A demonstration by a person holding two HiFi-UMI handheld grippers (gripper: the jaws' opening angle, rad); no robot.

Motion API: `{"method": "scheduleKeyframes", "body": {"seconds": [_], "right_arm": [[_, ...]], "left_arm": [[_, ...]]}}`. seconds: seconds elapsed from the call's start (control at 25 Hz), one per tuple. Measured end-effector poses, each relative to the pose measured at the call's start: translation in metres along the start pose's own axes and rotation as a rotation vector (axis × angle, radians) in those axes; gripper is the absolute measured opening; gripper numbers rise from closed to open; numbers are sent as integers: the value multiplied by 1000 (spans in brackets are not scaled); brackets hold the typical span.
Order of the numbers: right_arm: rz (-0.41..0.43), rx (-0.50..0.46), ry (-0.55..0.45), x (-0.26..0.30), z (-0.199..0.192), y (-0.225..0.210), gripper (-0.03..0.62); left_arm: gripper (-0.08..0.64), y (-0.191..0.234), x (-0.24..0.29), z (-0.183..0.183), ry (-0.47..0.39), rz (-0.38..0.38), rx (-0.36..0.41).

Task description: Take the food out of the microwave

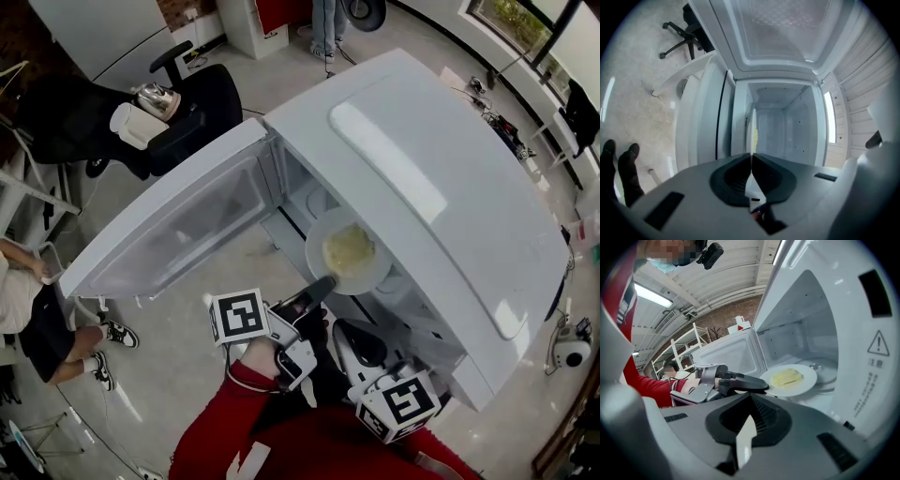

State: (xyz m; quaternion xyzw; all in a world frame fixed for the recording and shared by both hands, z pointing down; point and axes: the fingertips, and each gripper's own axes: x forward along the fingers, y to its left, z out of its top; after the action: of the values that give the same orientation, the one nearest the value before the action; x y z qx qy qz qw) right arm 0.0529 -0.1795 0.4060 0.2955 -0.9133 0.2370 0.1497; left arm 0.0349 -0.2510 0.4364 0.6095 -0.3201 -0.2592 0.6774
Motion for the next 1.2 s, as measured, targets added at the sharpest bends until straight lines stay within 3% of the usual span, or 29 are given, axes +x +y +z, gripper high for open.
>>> {"method": "scheduleKeyframes", "body": {"seconds": [0.56, 1.2], "right_arm": [[112, -77, 32, 3, -5, 18, 11], [167, -133, 55, 20, -17, 76, 11]], "left_arm": [[18, -6, -47, -1, -157, -81, -51], [18, 10, -146, 7, -303, -70, -68]]}}
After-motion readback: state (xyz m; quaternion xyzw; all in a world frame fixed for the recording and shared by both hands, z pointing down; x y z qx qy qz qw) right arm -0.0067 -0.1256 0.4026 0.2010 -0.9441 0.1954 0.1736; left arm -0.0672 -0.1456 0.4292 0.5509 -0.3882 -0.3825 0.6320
